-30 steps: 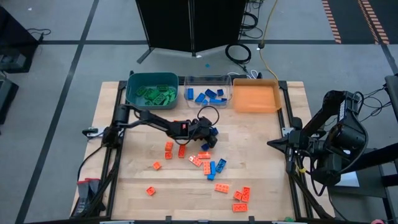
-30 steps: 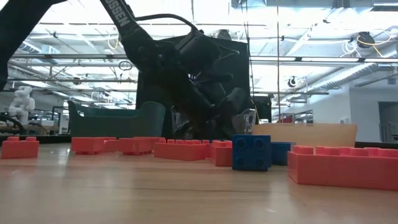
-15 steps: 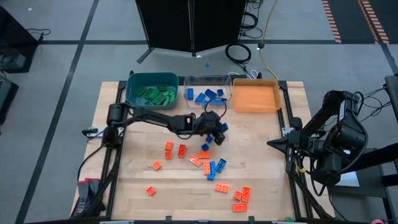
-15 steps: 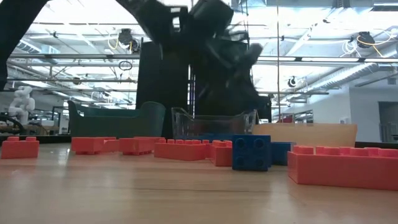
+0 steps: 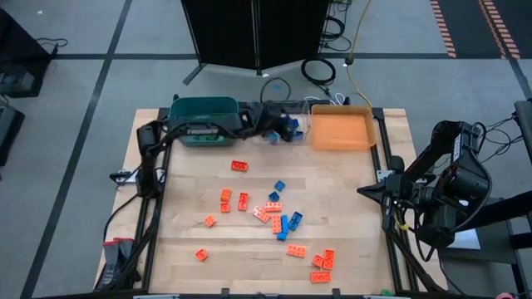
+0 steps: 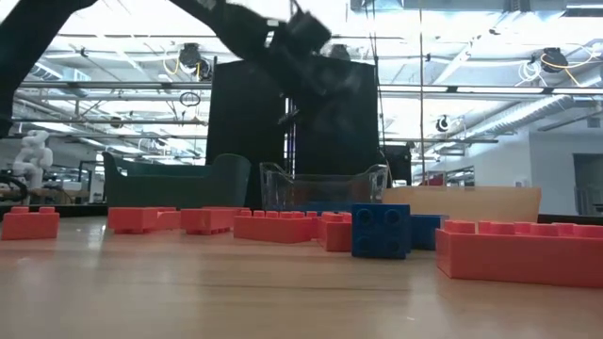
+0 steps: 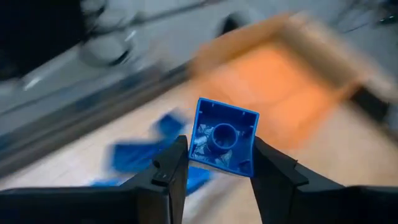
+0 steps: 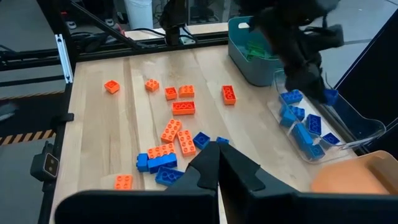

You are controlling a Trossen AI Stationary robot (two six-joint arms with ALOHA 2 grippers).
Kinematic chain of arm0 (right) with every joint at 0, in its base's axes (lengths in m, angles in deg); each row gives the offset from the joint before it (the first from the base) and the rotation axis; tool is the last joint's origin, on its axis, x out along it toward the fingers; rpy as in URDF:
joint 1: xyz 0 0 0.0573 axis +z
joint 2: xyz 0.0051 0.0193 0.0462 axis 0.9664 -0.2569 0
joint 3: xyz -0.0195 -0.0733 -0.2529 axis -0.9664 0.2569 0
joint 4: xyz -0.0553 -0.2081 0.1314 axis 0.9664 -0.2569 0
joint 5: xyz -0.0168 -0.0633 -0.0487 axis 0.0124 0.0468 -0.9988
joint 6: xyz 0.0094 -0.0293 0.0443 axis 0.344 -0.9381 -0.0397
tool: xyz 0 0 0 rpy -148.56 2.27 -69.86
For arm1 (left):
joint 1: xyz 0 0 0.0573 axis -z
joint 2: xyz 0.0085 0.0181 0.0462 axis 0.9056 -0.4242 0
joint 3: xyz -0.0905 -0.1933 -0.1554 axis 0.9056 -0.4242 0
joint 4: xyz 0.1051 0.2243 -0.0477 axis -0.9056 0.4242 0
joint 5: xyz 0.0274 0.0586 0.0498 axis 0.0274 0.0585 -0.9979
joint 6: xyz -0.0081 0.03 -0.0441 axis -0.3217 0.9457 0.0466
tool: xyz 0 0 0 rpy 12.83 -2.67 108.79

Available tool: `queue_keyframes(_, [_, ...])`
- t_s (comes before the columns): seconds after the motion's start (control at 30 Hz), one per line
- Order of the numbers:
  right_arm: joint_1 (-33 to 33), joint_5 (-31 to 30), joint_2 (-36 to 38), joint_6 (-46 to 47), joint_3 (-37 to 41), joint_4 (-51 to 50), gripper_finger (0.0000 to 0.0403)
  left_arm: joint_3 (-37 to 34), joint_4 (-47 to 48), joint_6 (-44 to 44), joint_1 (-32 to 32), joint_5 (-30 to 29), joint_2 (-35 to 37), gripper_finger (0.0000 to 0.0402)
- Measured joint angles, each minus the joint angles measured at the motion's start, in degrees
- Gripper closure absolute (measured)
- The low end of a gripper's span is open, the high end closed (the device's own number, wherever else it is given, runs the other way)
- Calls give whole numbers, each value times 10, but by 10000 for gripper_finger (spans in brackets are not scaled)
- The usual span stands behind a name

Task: Sort blocks
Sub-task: Put the blue game piece into the transparent bin

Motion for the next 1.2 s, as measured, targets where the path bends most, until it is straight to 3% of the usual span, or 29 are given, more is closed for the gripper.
queue_keyframes(0.3, [0,0,-7,-2,0,0,402,-1,144,-3,-70,31,-2,263])
queue_keyframes(0.6, [0,0,-8,-1,0,-2,402,-5,145,26,-86,39,-2,227])
queue_keyframes(1.2, [0,0,-8,0,0,-3,402,-5,141,150,-84,83,-2,219])
